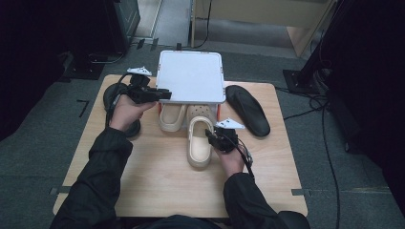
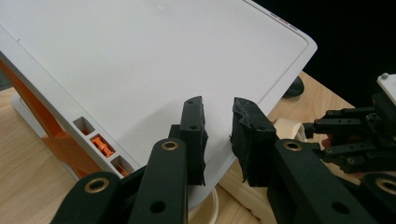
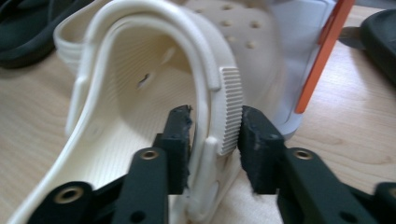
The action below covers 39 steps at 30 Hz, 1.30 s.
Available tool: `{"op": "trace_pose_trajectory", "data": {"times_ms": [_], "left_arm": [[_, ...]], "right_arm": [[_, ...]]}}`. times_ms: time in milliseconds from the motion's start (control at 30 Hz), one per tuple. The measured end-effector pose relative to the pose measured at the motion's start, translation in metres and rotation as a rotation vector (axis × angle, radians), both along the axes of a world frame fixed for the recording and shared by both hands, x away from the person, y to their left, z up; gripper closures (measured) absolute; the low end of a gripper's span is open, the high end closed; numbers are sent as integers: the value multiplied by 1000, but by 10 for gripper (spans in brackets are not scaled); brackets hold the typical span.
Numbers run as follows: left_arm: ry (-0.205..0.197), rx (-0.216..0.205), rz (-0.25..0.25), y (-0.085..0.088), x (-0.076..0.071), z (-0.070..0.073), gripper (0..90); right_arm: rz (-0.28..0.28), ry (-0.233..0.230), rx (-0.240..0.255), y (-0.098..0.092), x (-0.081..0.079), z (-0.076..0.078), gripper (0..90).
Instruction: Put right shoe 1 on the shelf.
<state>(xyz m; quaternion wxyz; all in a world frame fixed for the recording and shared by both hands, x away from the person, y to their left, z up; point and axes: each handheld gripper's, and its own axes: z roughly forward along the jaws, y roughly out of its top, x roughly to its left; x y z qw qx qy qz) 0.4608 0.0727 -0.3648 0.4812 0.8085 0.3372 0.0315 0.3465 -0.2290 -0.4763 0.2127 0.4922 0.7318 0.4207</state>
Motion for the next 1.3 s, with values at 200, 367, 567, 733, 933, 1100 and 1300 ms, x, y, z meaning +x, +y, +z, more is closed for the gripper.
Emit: {"op": "trace_pose_trajectory", "data": {"times_ms": [200,367,567,733,933,1100,1300], "left_arm": [[-12,15,3,-1,-1,1,745],[-18,17,1,-2,-1,1,743],[-8,11,4,-1,-1,0,744],[-16,18,6,-2,-1,1,746],[-8,13,10,-1,-1,0,766],[-10,16,13,-1,-1,0,774],[-7,11,16,-1,-1,0,772]], "right_arm": [[-50,-26,-39,7,4,6,726],[-100,-30,-32,-1,14,11,759],[-156,-45,-60,-1,22,13,769],[-186,-39,-43,3,33,14,768],[-155,-37,-27,18,42,14,765],[-124,-25,-4,19,46,15,762],[-109,-16,11,14,49,14,728]]}}
